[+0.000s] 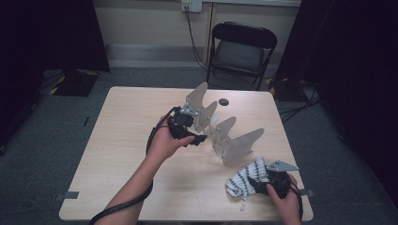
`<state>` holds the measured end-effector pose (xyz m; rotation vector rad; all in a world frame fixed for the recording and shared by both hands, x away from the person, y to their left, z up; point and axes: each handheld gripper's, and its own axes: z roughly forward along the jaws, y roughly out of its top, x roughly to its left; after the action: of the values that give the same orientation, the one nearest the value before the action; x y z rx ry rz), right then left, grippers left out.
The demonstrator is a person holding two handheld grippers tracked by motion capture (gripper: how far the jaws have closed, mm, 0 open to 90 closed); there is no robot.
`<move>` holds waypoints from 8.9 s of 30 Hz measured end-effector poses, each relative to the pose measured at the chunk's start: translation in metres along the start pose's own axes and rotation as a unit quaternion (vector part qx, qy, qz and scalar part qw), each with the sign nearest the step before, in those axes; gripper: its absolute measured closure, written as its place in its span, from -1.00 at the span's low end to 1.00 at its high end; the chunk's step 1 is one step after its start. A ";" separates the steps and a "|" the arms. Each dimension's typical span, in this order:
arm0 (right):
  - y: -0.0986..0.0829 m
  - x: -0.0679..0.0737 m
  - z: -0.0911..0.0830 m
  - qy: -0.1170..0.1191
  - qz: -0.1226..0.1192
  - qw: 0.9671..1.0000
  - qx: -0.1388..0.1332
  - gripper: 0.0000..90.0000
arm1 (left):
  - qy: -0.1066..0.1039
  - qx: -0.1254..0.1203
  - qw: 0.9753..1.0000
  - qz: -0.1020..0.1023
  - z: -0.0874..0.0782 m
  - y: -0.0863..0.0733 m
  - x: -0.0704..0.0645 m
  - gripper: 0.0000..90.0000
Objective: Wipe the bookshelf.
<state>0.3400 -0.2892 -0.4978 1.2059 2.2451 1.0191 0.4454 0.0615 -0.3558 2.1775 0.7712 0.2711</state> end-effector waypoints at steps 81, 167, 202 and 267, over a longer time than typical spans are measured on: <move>0.000 -0.001 0.000 0.004 0.004 1.000 0.001 -0.67 | 0.000 0.073 0.997 0.030 0.078 0.070 -0.018 1.00; 0.000 -0.002 0.001 0.008 0.007 1.000 0.003 -0.67 | -0.011 0.084 0.994 0.065 0.004 -0.005 0.011 1.00; 0.011 -0.006 -0.012 0.025 0.018 0.999 -0.011 -0.68 | 0.047 -0.004 0.999 0.000 -0.068 -0.055 0.037 -0.38; 0.103 0.091 0.042 0.127 -0.092 0.987 -0.024 0.29 | 0.092 0.003 0.995 -0.045 -0.021 -0.209 0.037 -0.65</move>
<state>0.3726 -0.1583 -0.4474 0.8701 2.4540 1.2005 0.3742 0.2020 -0.5000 2.1373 0.9711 0.4267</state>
